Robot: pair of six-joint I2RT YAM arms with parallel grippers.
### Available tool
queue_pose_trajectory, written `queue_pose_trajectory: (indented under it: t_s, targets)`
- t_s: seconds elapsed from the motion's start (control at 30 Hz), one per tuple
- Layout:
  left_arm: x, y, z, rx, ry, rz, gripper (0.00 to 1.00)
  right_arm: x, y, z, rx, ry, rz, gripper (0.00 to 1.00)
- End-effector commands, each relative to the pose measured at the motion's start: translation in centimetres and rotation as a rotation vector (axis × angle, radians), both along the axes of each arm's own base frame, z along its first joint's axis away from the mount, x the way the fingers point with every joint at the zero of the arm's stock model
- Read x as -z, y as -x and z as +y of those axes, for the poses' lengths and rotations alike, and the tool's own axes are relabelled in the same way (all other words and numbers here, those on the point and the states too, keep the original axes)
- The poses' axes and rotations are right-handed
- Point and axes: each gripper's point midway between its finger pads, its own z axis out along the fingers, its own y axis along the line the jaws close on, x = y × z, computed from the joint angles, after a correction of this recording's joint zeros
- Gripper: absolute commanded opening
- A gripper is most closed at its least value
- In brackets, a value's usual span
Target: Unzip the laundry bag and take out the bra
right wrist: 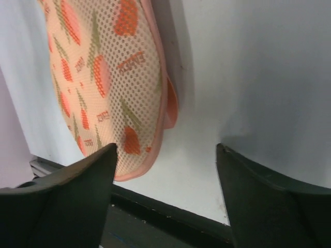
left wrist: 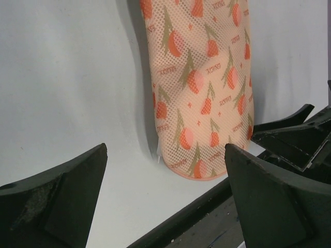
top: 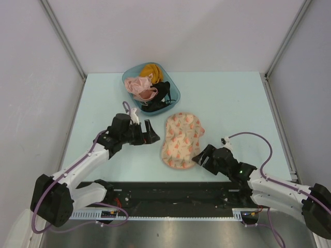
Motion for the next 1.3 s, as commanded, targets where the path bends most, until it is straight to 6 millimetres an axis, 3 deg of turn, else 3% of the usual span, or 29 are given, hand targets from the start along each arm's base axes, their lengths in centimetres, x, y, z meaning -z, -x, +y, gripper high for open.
queue_pose_trajectory:
  t_s: [0.0,0.17,0.27,0.3,0.5,0.53,0.57,0.6,0.67,0.73,0.87,1.03,1.27]
  targets:
    - [-2.0,0.0,-0.7,0.042,0.047,-0.110,1.00,-2.0,-1.2,1.5,0.043,-0.119,-0.043,0.66]
    - [-3.0,0.1,-0.7,0.050,0.047,-0.191,0.99,-4.0,-2.4,2.4,0.059,-0.207,-0.099,0.44]
    - [-3.2,0.0,-1.0,0.062,0.045,-0.193,0.99,-4.4,-3.3,2.1,0.080,-0.198,-0.102,0.19]
    - [-3.3,0.1,-1.1,0.071,0.045,-0.193,0.99,-4.4,-3.4,1.8,0.086,-0.192,-0.097,0.00]
    - [-1.4,0.2,0.5,0.061,-0.097,-0.147,0.98,-3.1,-2.9,-2.5,0.147,-0.041,-0.060,0.00]
    - [-1.3,0.5,0.3,0.075,-0.092,-0.141,0.97,-3.6,-2.7,-3.0,0.152,-0.042,-0.077,0.06]
    - [-0.9,1.0,0.0,0.093,-0.080,-0.122,0.96,-3.6,-2.7,-3.6,0.167,-0.024,-0.082,0.21]
    - [-0.6,1.3,-0.4,0.108,-0.074,-0.109,0.96,-2.8,-2.1,-4.8,0.178,0.026,-0.056,0.31]
    - [-0.4,1.8,-1.0,0.123,-0.059,-0.091,0.95,-3.4,-2.0,-5.9,0.208,0.036,-0.083,0.48]
    - [-0.1,2.7,-2.4,0.167,-0.049,-0.080,0.94,-3.5,-1.5,-6.8,0.225,0.047,-0.083,0.53]
    - [-0.3,4.1,-6.3,0.270,-0.039,-0.110,0.93,-3.0,-0.9,-5.9,0.182,0.022,-0.045,0.57]
    - [2.8,3.7,-6.6,0.230,-0.093,-0.018,0.89,-2.6,-0.9,-3.8,0.140,-0.020,-0.019,0.58]
    - [5.0,3.5,-7.7,0.195,-0.036,0.031,0.83,-2.5,-1.2,-2.5,0.111,-0.029,-0.039,0.57]
